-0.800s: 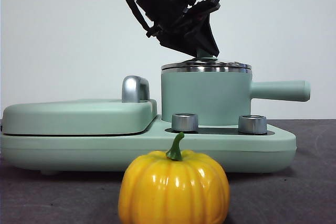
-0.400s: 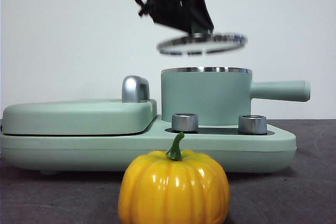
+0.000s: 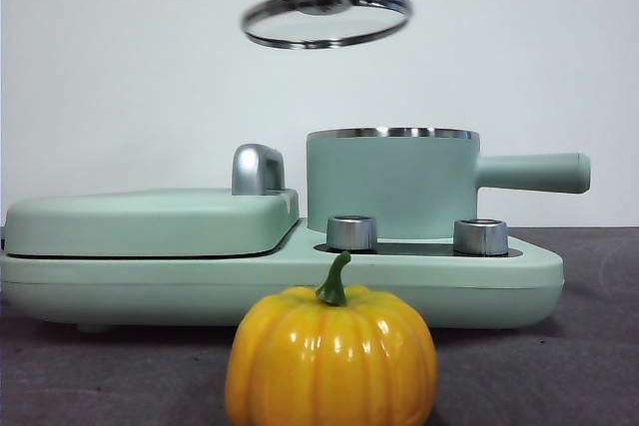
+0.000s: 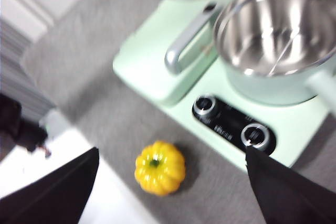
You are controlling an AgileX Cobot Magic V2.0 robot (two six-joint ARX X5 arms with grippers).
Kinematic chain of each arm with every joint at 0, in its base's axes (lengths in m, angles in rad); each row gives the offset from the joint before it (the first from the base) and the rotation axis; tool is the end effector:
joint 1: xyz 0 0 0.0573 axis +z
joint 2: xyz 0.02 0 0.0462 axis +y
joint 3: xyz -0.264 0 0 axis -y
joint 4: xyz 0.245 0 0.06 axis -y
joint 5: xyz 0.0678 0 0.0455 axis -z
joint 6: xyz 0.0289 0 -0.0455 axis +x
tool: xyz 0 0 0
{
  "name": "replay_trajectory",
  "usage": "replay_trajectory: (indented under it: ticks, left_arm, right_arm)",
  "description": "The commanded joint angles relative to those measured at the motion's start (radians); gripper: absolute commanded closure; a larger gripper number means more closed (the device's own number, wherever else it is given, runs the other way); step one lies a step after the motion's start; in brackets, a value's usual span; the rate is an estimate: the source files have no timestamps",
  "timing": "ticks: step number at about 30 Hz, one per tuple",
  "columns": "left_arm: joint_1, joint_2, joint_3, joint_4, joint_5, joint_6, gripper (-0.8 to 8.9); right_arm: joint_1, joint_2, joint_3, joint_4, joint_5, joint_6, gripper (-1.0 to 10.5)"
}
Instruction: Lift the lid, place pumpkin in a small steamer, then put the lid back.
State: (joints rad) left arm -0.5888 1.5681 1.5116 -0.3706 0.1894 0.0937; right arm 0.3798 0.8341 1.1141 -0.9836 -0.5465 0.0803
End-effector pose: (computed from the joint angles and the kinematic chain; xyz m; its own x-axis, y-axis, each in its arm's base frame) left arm 0.2921 -0.2016 0.3737 0.6388 -0.6530 -0.4068 0.7171 0.6969 0.0075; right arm 0.1171 0.0629 0.3646 0.4124 0.7242 -0.5527 -0.6344 0.6637 0.3963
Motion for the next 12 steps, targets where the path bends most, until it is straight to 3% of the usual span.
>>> replay_trajectory:
  ticks: [1, 5, 12]
  left_arm:
    - [0.026, -0.03, 0.034, 0.0, 0.005, 0.021, 7.56]
    - [0.082, -0.065, 0.034, -0.035, 0.005, 0.033, 7.56]
    - [0.183, -0.098, 0.034, -0.108, 0.005, 0.062, 7.57]
  right_arm:
    - [0.12, 0.071, 0.02, 0.005, 0.082, 0.018, 5.0]
    - [0.299, 0.188, 0.02, 0.035, 0.22, 0.051, 5.0]
    - [0.519, 0.417, 0.027, 0.096, 0.359, 0.094, 5.0]
